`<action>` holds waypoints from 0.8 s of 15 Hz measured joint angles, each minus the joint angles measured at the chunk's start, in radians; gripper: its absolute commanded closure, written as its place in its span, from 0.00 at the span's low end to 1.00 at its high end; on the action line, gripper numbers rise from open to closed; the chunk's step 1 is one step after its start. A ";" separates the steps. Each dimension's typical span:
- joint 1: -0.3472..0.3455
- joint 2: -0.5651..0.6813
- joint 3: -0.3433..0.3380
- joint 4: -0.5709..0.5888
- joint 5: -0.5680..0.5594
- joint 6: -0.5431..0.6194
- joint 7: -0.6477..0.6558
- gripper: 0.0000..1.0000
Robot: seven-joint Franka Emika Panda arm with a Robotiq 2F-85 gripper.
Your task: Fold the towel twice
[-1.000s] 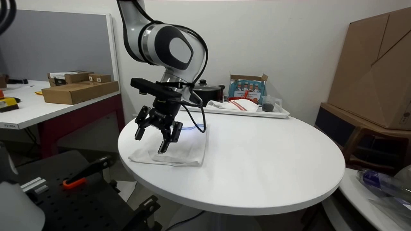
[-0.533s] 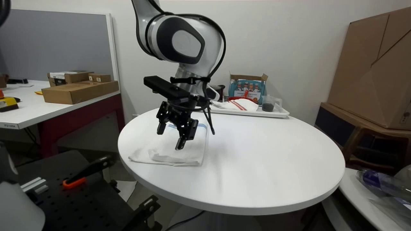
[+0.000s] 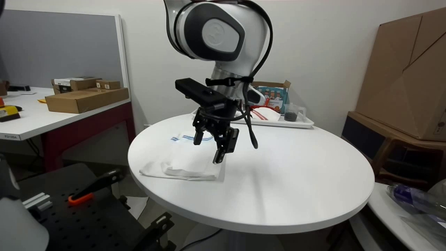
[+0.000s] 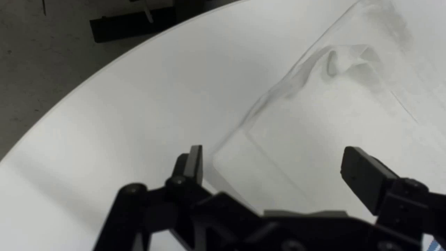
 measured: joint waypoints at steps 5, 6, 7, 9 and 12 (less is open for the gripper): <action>-0.021 0.051 -0.009 0.027 0.036 0.074 -0.018 0.00; -0.024 0.073 -0.009 0.041 0.038 0.081 -0.018 0.00; -0.028 0.098 -0.009 0.058 0.040 0.084 -0.019 0.00; -0.036 0.148 -0.004 0.087 0.044 0.084 -0.020 0.00; -0.048 0.215 0.016 0.125 0.053 0.084 -0.023 0.00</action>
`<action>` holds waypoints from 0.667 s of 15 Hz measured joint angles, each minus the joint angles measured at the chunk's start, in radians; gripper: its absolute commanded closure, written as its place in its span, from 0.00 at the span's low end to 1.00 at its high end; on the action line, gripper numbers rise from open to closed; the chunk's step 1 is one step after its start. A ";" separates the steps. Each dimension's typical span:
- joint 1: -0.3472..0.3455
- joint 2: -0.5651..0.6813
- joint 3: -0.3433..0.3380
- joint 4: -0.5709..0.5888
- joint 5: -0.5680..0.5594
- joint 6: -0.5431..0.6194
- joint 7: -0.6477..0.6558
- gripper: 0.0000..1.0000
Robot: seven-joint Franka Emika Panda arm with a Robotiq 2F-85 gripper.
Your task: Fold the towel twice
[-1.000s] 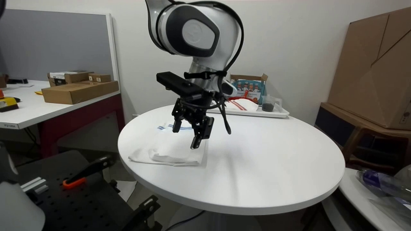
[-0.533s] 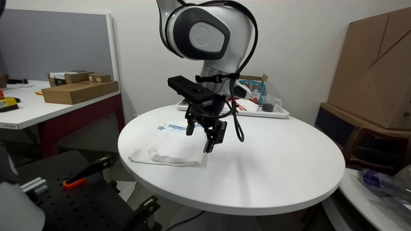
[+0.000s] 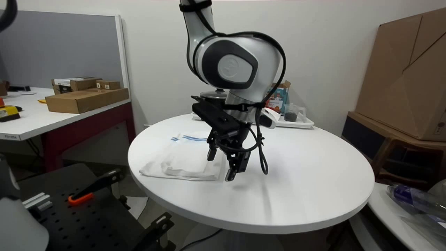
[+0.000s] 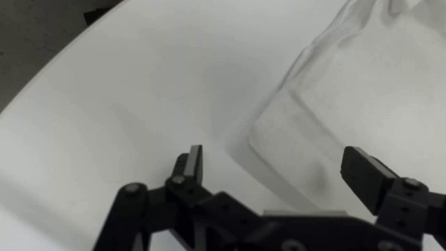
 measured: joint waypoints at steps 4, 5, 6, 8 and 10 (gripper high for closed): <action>-0.010 0.053 0.032 0.030 0.000 0.000 0.000 0.40; -0.010 0.059 0.038 0.033 0.000 0.000 0.000 0.51; -0.010 0.061 0.042 0.037 0.000 0.000 0.000 0.57; -0.012 0.062 0.049 0.041 0.000 0.000 0.000 0.72; -0.020 0.061 0.056 0.043 0.001 0.000 -0.002 0.87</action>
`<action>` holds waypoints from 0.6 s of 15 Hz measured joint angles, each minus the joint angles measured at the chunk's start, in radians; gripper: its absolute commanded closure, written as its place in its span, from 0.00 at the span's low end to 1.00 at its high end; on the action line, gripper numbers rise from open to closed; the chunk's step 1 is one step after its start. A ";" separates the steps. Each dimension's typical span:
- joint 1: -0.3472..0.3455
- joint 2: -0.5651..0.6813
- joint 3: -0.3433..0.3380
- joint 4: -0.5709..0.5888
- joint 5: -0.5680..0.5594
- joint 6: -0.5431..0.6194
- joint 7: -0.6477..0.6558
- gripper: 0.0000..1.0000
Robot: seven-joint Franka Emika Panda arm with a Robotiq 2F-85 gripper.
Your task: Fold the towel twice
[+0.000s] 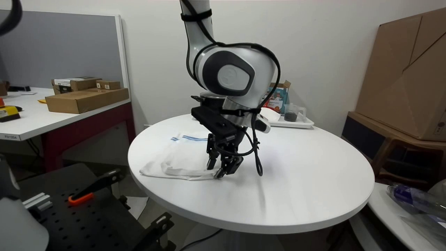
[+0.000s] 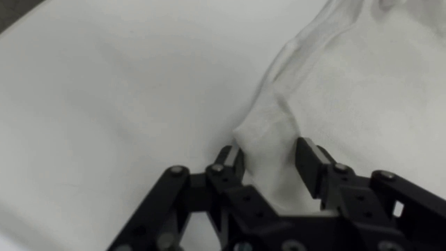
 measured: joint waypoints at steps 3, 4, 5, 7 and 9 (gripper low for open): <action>-0.027 -0.008 0.011 0.002 0.019 -0.008 -0.022 0.97; -0.039 -0.015 0.015 0.001 0.031 -0.021 -0.038 1.00; -0.052 -0.026 0.019 -0.004 0.046 -0.035 -0.060 0.97; -0.075 -0.064 0.025 -0.035 0.076 -0.064 -0.118 0.93; -0.091 -0.119 0.025 -0.088 0.101 -0.096 -0.181 0.93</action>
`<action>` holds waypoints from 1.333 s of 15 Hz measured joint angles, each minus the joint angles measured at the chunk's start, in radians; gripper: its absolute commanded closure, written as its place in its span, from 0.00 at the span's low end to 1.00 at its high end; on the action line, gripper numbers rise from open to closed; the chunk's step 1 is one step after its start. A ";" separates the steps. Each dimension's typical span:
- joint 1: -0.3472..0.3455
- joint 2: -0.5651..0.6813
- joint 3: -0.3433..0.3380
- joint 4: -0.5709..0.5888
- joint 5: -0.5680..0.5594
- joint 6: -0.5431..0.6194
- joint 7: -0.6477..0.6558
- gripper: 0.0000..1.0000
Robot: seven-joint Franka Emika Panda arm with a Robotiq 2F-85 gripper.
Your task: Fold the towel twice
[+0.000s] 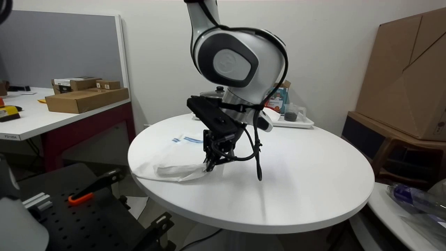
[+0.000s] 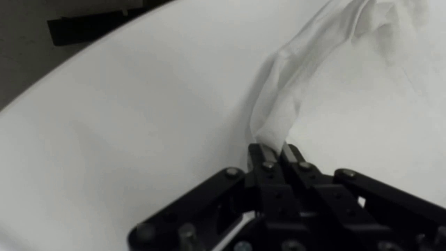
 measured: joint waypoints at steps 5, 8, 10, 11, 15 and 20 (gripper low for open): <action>-0.003 -0.155 -0.027 -0.130 0.026 -0.092 -0.121 0.94; 0.013 -0.242 -0.062 -0.156 0.026 -0.166 -0.153 0.94; 0.034 -0.289 -0.088 -0.131 0.034 -0.234 -0.151 0.94; 0.047 -0.306 -0.099 -0.106 0.042 -0.267 -0.146 0.94; 0.109 -0.325 -0.116 0.027 0.089 -0.356 -0.085 0.94; 0.180 -0.290 -0.116 0.131 0.119 -0.362 0.002 0.94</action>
